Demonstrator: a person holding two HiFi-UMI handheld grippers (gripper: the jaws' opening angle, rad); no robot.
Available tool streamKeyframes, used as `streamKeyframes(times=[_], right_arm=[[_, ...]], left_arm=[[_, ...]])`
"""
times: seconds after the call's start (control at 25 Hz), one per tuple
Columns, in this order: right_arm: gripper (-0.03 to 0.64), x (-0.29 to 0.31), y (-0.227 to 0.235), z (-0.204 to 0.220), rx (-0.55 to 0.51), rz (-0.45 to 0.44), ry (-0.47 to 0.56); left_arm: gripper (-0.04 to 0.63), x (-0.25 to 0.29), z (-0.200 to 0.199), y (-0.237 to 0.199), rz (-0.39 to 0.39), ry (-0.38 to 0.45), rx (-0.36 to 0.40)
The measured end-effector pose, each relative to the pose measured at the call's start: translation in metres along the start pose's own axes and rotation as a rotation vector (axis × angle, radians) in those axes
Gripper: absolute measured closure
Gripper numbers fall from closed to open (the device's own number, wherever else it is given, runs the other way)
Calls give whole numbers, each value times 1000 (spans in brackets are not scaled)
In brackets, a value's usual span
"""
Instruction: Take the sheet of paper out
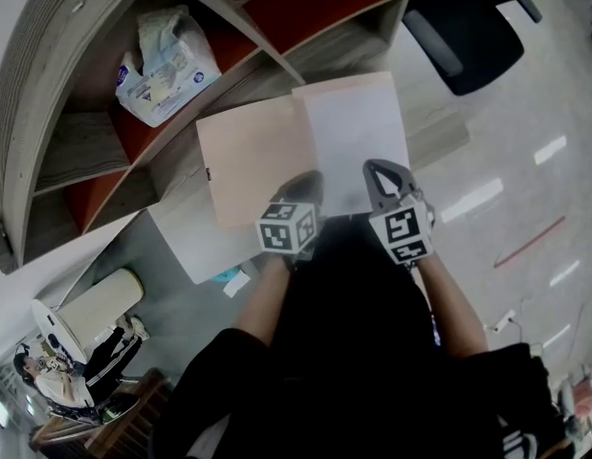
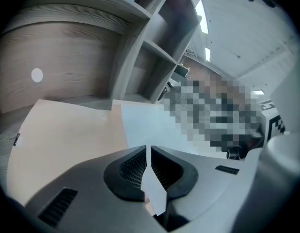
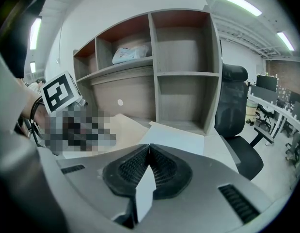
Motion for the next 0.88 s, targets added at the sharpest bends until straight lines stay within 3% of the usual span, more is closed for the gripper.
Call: streamKeyframes(times=[0.32, 0.6, 0.88], right_arm=[[600, 0, 15, 6, 8, 9, -33], [600, 4, 18, 4, 10, 4, -36], [600, 5, 21, 8, 28, 14, -42]], left_arm=[[546, 17, 5, -15, 31, -53, -152], [541, 25, 9, -22, 20, -76, -174], [460, 33, 14, -21, 49, -118, -185]])
Point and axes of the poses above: the fingertips, and each gripper's own axes: x forward along the fingers, y to its right, z out of its underside, the point moved 4 cm from there along -x, backward along the fingers, and after that the axes turned 1 degree about -y, right-handed, at the moved point
